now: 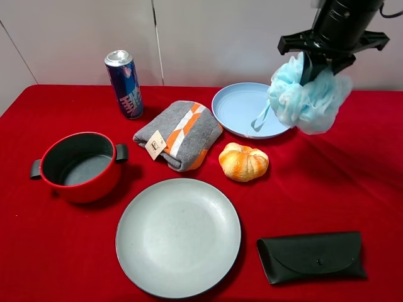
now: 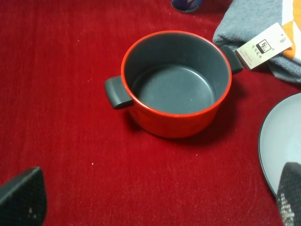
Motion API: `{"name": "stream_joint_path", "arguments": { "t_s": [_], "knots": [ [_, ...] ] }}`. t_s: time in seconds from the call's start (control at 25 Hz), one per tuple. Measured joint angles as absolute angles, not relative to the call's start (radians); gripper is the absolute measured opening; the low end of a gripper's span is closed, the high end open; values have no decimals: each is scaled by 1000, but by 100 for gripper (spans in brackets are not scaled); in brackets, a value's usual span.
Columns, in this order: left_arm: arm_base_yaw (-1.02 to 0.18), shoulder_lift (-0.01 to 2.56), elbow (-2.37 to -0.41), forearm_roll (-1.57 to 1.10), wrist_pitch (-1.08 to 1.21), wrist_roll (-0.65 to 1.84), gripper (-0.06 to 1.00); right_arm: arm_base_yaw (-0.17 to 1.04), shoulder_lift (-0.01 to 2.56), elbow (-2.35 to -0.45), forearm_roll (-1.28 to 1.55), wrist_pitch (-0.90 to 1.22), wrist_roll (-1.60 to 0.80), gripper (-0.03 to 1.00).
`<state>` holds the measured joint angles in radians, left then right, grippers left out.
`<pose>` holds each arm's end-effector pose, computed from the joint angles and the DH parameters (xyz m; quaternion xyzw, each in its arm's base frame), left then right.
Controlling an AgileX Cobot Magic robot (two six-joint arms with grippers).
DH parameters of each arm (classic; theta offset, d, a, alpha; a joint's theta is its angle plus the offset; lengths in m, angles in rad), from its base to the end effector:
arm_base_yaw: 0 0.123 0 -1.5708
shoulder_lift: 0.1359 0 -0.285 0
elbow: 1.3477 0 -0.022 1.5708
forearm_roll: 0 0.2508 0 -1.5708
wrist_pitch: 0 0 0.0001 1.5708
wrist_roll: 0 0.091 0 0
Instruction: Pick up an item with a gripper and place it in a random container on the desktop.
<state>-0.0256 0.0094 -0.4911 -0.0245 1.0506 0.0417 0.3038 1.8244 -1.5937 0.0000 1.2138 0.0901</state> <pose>-0.0020 -0.0019 0.2757 0.0291 0.8548 -0.0081 0.5181 0.3614 0.1133 0.2836 -0.1060 0.9886 0.0208 0.1045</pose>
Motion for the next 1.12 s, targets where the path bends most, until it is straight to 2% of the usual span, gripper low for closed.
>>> {"name": "stream_joint_path", "arguments": {
  "t_s": [0.56,1.12],
  "knots": [
    [-26,9,-491,-24,1051,42,98,304,2076,-1898,-17,1190,100,15],
    [-26,9,-491,-24,1051,42,98,304,2176,-1926,29,995,122,15]
  ]
}}
